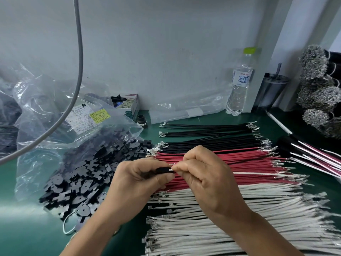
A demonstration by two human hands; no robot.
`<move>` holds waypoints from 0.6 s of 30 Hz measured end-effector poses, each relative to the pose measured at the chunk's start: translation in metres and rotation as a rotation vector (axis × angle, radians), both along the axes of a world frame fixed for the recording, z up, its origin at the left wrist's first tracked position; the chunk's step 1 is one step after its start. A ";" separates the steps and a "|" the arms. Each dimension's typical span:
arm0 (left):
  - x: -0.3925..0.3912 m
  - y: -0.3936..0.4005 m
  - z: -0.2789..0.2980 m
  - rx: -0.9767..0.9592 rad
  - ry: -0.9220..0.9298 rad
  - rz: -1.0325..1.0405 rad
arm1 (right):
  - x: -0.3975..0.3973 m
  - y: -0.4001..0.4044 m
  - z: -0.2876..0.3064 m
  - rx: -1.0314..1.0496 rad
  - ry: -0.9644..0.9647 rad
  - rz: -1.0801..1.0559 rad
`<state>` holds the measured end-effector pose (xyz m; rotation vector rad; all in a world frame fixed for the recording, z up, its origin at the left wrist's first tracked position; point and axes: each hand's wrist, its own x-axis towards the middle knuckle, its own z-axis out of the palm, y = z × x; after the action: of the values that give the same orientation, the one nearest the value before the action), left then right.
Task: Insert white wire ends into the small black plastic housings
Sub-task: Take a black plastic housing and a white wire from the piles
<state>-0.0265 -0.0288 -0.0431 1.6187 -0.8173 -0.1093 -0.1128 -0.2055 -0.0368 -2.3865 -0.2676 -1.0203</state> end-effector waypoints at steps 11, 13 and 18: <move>0.002 0.000 -0.001 -0.019 0.088 0.006 | -0.004 -0.013 0.001 -0.051 0.051 -0.057; 0.001 0.001 0.000 0.007 0.071 0.002 | -0.002 -0.010 -0.001 -0.068 0.035 -0.053; -0.003 0.002 0.002 0.034 0.020 -0.035 | 0.001 -0.002 -0.004 -0.133 0.006 -0.051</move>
<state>-0.0292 -0.0267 -0.0413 1.6328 -0.8322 -0.1649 -0.1118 -0.2074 -0.0409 -2.5270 -0.2825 -1.0485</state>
